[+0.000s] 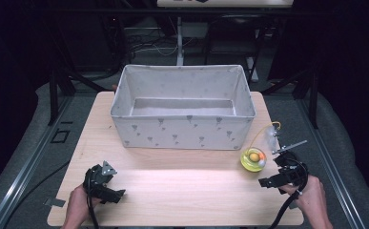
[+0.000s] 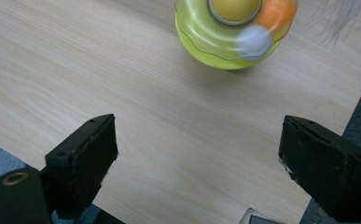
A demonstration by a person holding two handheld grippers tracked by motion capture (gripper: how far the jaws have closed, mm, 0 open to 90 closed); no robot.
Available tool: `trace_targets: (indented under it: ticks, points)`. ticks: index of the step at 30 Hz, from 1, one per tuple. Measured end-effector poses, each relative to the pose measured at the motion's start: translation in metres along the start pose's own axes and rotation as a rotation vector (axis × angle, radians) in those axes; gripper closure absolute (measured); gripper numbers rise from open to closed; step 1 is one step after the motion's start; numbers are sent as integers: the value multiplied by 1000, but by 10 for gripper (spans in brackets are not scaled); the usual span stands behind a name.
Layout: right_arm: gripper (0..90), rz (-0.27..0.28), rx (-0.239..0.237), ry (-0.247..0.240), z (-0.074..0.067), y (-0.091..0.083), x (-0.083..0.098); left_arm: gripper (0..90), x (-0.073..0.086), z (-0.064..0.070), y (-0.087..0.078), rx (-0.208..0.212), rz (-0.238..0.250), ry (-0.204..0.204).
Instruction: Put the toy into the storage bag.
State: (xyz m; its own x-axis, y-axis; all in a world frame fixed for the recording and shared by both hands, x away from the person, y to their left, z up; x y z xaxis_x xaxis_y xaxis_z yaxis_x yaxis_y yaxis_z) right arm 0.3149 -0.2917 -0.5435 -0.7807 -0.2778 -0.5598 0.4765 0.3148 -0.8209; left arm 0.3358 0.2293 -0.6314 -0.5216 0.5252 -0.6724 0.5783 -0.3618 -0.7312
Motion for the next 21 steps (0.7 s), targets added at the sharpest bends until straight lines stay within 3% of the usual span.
trace_targets:
  ticks: [9,21]
  points:
    - [105,-6,-2,-26,-5,-3,-4,33,1,0,1,-1,-1,-2]
    - [88,32,-11,-41,-6,-16,-28,33,3,-1,-1,-3,-4,-11]
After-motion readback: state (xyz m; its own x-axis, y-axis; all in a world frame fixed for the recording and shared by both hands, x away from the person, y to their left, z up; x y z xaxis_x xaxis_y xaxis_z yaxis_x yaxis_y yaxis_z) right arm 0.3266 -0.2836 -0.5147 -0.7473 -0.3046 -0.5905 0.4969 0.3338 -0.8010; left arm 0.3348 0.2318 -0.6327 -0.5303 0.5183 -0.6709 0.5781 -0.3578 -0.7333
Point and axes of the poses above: each handheld gripper's, and its own axes: y roughly forward along the jaws, x roughly out of its underside, z roughly to its right, the point moved 8 cm from there along y, roughly forward along the jaws, and after that the axes turned 13 degrees about z, right-handed, at the moved point
